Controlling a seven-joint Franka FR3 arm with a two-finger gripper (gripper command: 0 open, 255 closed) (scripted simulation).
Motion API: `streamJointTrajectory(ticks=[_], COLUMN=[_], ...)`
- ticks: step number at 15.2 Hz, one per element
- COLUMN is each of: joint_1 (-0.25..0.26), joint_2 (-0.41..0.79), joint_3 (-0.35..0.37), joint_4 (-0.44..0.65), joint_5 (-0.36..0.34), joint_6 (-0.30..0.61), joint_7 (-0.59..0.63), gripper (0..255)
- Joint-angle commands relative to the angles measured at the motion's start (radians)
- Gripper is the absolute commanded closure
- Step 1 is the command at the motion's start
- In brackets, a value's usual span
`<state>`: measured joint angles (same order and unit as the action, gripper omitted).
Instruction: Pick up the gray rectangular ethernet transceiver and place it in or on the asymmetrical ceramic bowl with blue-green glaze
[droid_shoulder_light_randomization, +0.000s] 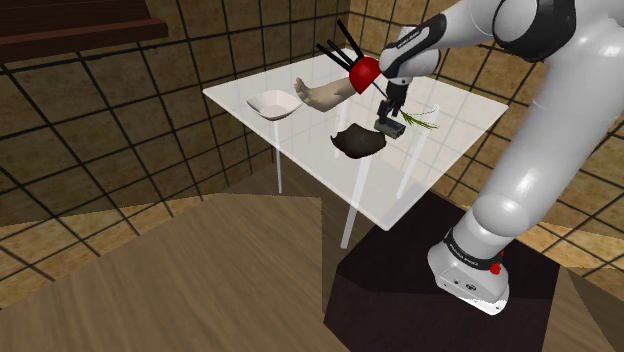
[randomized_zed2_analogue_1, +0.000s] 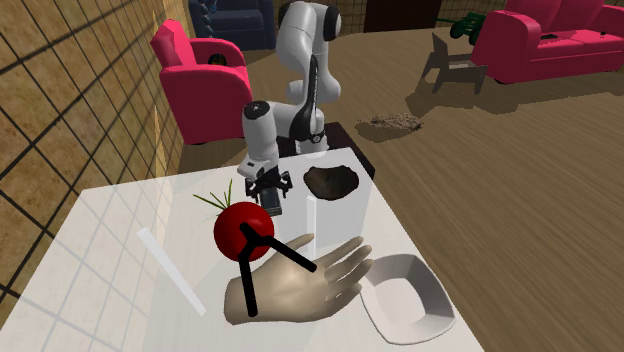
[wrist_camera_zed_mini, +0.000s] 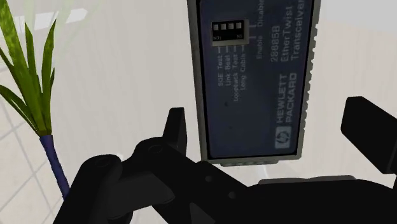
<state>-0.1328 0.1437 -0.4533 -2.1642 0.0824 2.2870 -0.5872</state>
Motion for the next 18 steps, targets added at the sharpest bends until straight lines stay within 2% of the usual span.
streamJointTrajectory(ticks=[1,7,14,15,18], joint_1=[-0.006,-0.015,-0.015,-0.015,-0.016], joint_2=[0.035,0.088,0.088,0.088,0.088], joint_3=[0.003,0.015,0.015,0.015,0.015], joint_4=[0.009,-0.010,-0.010,-0.010,-0.010], joint_5=[0.023,0.059,0.059,0.059,0.059], joint_6=[0.023,0.089,0.089,0.089,0.089], joint_7=[-0.017,-0.042,-0.042,-0.042,-0.042], gripper=[0,0,0,255,255])
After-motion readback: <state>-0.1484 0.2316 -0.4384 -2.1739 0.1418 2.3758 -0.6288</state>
